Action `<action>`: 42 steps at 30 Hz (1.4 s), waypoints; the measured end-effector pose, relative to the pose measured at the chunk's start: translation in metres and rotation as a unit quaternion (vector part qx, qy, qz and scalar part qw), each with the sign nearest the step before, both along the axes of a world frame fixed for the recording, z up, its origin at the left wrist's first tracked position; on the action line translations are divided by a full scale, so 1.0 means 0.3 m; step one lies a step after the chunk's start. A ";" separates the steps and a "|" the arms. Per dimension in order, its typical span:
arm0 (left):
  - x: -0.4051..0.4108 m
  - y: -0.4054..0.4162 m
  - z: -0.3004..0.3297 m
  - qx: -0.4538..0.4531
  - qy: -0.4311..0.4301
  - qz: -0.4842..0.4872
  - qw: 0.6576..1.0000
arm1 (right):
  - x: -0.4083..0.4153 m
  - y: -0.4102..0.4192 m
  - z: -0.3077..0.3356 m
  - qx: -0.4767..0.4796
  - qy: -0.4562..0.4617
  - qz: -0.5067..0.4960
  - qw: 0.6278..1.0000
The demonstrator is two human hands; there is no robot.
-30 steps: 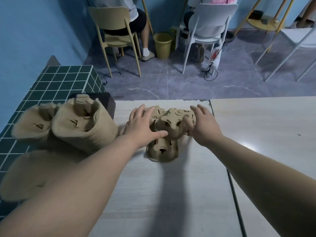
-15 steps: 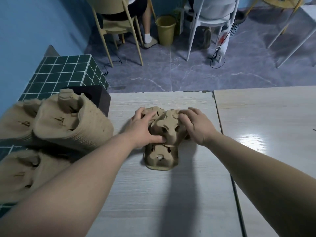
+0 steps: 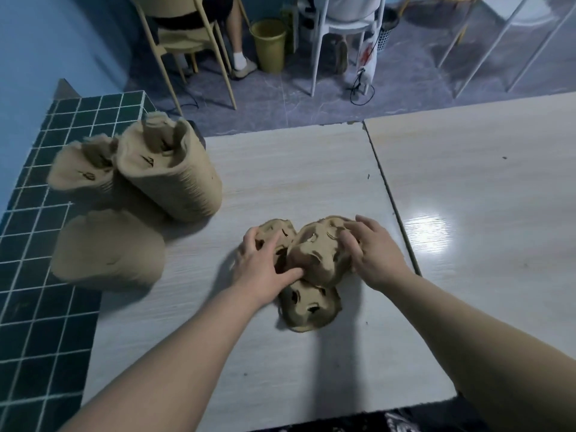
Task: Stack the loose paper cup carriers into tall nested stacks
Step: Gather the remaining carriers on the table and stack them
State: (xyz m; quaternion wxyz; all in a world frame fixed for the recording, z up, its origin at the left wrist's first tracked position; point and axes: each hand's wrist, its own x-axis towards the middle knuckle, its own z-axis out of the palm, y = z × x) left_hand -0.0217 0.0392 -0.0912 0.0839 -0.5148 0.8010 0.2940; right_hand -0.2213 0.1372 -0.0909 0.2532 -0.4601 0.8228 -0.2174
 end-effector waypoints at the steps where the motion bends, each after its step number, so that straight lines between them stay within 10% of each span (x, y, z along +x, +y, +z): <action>1: 0.023 0.022 -0.006 -0.001 0.001 -0.001 1.000 | 0.028 0.022 0.017 -0.019 0.015 -0.010 1.000; 14: 0.165 0.151 -0.022 -0.049 0.065 0.100 0.992 | 0.225 0.130 0.106 -0.003 0.139 0.017 0.990; 28: 0.126 0.166 0.047 -0.101 0.185 0.235 0.949 | 0.111 0.355 0.062 -0.102 -0.075 -0.109 0.986; 34: 0.063 0.220 0.095 -0.005 0.326 0.291 0.899 | 0.091 0.435 0.038 -0.102 -0.210 -0.193 0.953; 42: -0.028 0.275 0.123 0.148 0.402 0.331 0.841 | 0.040 0.435 0.034 -0.038 -0.126 -0.199 0.971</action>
